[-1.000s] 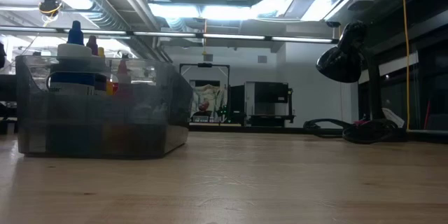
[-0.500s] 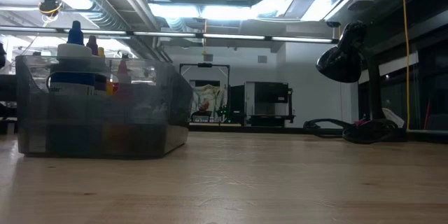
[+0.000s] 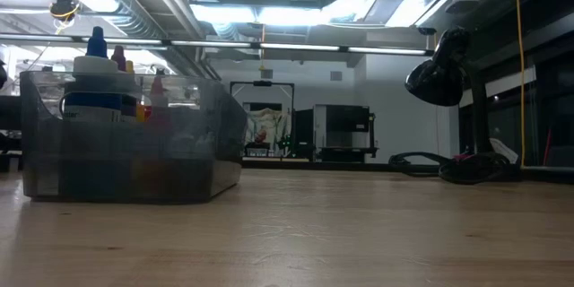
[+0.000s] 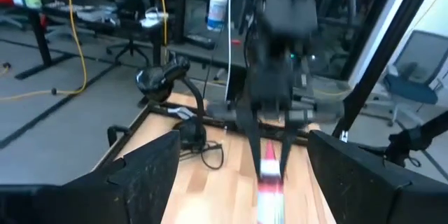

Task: Pick & Place food coloring
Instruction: Put the pink food coloring bottle into the bin

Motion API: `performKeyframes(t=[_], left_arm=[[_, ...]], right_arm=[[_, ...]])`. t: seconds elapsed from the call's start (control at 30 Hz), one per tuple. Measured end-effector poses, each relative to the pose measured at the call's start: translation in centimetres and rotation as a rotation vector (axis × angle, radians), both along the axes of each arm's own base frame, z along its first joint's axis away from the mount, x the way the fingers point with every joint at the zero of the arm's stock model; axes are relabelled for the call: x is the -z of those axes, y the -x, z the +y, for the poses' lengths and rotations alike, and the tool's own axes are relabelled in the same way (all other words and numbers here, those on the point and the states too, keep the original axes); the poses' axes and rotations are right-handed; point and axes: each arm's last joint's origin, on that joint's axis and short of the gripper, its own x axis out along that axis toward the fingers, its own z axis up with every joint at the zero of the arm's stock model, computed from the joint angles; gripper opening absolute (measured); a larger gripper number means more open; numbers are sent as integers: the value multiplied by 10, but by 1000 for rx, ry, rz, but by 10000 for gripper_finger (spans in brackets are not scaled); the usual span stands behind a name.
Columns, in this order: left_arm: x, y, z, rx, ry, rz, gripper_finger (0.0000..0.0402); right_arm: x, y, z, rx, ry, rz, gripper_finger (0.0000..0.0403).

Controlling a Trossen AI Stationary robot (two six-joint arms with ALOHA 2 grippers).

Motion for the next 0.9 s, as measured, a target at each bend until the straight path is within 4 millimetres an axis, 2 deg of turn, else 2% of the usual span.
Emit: performKeyframes(t=[0.17,0.47,0.67,0.8,0.9], left_arm=[[-3,13,-2,0,-5,-31,306],[1,13,-2,8,2,2,306],[2,13,-3,10,4,17,306],[2,16,-3,11,4,18,306],[3,16,-3,12,6,28,306]], right_arm=[[31,-23,18,-56,17,81,123],[78,-45,52,-156,4,232,123],[87,-49,74,-209,43,246,123],[89,-53,80,-211,121,287,123],[93,-57,82,-216,106,289,123]])
